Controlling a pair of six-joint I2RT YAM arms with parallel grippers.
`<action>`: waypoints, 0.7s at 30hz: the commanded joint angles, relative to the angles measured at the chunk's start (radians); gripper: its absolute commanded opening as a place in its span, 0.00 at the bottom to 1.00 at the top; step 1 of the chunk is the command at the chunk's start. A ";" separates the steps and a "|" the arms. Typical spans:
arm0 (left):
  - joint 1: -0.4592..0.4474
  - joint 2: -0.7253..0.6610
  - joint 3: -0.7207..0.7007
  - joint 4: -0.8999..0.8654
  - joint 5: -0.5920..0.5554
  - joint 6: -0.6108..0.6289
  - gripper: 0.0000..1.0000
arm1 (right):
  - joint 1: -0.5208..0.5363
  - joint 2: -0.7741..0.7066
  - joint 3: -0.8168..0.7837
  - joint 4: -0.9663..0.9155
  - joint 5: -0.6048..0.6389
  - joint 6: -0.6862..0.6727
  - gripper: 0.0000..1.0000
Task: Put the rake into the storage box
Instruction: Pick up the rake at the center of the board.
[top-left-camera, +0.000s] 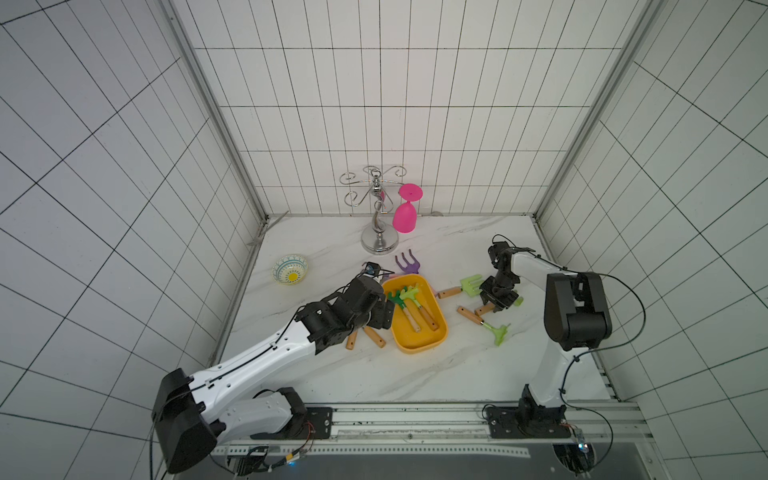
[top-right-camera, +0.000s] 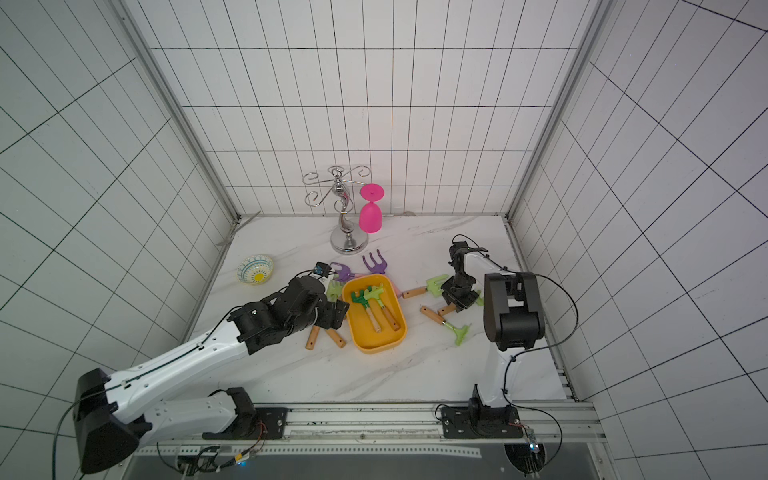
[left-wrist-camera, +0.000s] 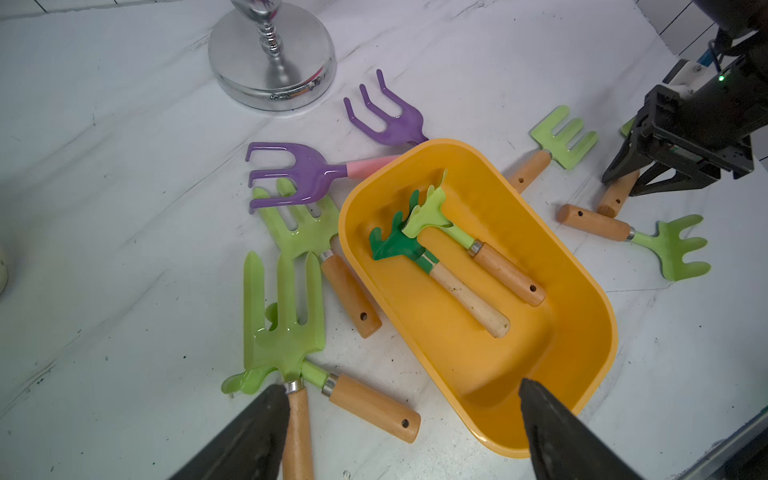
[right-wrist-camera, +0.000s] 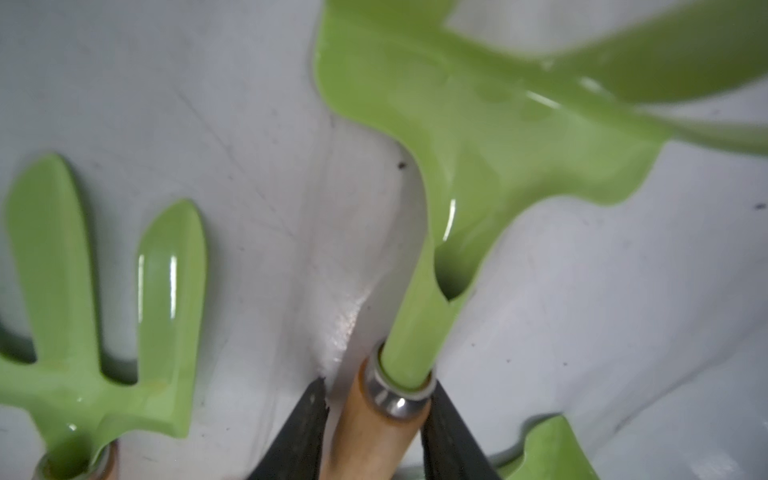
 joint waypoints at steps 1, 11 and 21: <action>0.002 -0.022 0.011 -0.038 -0.033 -0.010 0.88 | -0.013 0.090 0.037 0.058 0.022 -0.040 0.38; 0.003 -0.017 0.096 -0.143 -0.064 -0.020 0.88 | -0.013 0.124 0.090 0.007 0.028 -0.076 0.21; 0.012 0.046 0.122 -0.068 -0.021 0.040 0.88 | -0.008 0.034 0.019 0.044 0.061 -0.156 0.00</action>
